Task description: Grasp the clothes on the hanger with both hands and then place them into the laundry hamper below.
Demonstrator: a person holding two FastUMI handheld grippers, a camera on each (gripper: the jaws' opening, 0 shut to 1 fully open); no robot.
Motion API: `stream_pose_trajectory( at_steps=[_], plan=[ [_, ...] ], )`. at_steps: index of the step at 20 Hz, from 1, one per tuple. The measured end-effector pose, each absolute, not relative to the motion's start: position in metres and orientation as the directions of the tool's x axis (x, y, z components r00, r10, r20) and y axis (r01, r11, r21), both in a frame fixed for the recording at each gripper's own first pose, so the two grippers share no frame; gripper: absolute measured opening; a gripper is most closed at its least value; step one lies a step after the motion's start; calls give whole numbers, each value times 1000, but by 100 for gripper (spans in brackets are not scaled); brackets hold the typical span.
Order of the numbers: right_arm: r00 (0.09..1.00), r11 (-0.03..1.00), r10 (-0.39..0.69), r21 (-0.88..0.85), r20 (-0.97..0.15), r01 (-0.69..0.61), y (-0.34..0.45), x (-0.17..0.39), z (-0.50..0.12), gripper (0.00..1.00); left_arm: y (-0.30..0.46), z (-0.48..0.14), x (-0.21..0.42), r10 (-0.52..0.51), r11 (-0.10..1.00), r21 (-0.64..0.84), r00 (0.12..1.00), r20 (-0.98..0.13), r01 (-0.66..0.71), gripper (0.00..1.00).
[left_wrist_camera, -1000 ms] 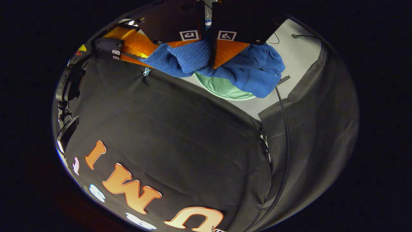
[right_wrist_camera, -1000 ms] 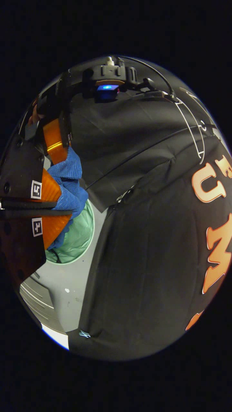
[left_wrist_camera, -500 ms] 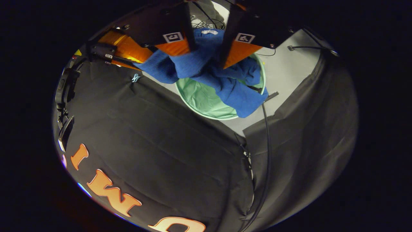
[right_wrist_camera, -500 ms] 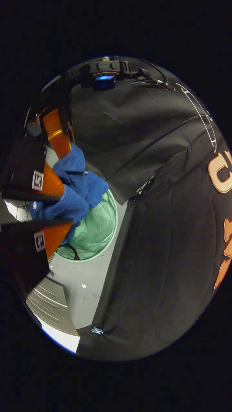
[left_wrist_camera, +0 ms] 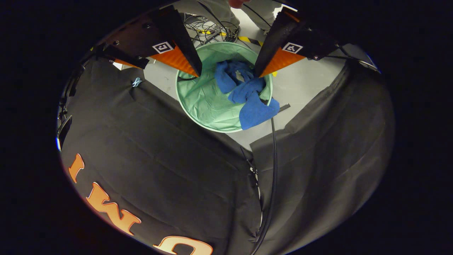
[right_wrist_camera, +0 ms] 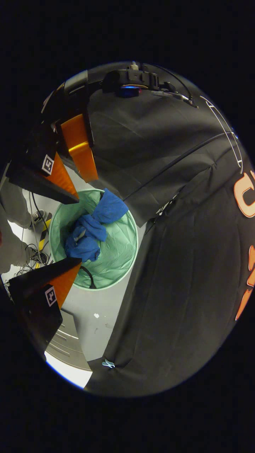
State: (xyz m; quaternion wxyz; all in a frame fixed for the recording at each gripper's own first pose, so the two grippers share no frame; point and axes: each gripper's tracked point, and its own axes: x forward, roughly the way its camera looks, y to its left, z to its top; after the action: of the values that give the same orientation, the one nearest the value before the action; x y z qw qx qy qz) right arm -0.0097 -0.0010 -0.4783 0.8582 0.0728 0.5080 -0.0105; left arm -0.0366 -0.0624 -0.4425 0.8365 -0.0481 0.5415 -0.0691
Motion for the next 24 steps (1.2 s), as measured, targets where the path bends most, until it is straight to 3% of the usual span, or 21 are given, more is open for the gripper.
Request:
stream_pose_trajectory(
  at_steps=[9, 17, 24],
  plan=[
    [594, 988, 14, 102, -804, 115, -2, 1, -412, 99, -71, -355, -6, -207, 978, -141, 593, -778, 156, 96],
    [834, 996, -75, -1, -547, 88, -1, 26, -256, 98, -59, -227, 35, -215, 976, -103, 791, -573, 191, 95],
    [926, 996, -95, -34, -366, 89, 0, 28, -159, 98, -49, -110, 53, -209, 976, -136, 913, -350, 171, 95]
  ],
)
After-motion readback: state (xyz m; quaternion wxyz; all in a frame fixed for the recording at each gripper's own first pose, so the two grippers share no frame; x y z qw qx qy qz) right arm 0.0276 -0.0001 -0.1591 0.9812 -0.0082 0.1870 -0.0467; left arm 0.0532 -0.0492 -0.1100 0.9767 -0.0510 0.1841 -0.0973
